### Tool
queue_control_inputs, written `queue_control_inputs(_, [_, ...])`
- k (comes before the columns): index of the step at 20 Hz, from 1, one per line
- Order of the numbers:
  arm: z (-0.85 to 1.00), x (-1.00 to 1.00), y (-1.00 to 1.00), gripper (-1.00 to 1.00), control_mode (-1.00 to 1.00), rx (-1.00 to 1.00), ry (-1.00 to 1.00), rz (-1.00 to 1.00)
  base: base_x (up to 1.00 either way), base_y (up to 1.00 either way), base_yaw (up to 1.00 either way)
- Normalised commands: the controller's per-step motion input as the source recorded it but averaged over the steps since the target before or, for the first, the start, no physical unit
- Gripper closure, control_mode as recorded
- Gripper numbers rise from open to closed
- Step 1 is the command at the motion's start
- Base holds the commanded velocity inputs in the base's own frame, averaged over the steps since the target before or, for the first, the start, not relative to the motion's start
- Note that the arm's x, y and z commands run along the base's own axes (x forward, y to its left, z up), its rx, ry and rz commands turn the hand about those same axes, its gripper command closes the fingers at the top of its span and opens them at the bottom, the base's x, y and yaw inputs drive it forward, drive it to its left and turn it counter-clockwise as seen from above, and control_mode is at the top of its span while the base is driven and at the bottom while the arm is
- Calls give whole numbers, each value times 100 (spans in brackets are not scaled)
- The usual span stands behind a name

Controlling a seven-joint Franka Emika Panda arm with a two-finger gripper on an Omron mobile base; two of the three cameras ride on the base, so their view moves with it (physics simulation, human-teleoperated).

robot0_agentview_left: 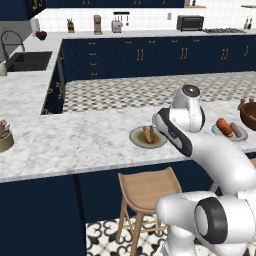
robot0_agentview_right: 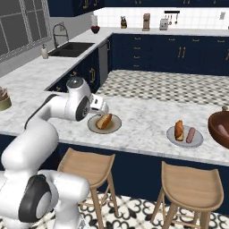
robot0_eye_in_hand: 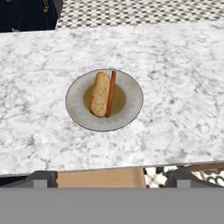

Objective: Place one bun and one sausage from the bowl on each plate.

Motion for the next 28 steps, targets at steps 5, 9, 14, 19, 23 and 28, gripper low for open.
queue_control_inputs(5, [73,-100,-10,-100,-100,0,1,-4,0,0,0])
queue_control_inputs(9, [9,-25,-1,-100,100,0,0,-1,-57,-49,-6])
queue_control_inputs(14, [0,0,0,-100,100,0,0,0,-17,-100,-6])
queue_control_inputs(19, [0,0,0,-100,100,0,0,0,0,-100,0])
queue_control_inputs(23, [0,0,0,-100,100,0,0,0,8,-100,0])
queue_control_inputs(28, [0,0,0,-100,100,0,0,0,64,-100,2])
